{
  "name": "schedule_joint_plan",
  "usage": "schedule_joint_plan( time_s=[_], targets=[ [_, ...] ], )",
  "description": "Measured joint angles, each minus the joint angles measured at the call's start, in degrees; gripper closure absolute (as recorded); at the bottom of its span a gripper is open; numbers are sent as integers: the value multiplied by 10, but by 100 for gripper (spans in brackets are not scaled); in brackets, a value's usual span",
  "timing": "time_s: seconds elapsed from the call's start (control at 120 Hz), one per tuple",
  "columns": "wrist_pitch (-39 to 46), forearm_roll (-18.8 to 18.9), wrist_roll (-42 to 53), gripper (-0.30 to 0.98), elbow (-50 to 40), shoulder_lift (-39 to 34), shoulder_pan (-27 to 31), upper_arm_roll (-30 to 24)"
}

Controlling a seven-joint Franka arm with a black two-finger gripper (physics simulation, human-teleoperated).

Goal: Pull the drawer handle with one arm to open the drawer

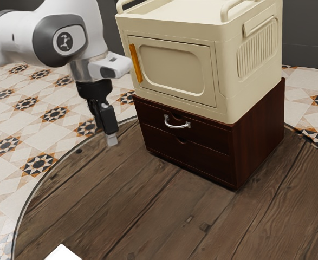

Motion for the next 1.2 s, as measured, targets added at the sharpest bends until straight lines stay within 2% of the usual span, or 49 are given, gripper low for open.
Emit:
schedule_joint_plan(
  time_s=[0.267, 0.4, 0.608, 0.833, 0.967, 1.2],
  targets=[
    [64, -9, 101, 0, -19, -6, 4, 5],
    [176, 12, 199, 0, -129, -59, 5, 5],
    [333, 15, 363, 1, -147, -50, 18, 1],
    [426, -56, 514, 14, -135, -10, 9, -3],
    [456, -80, 585, 24, -133, 6, -13, -7],
    [481, -102, 676, 35, -139, 11, -9, -7]
  ],
)
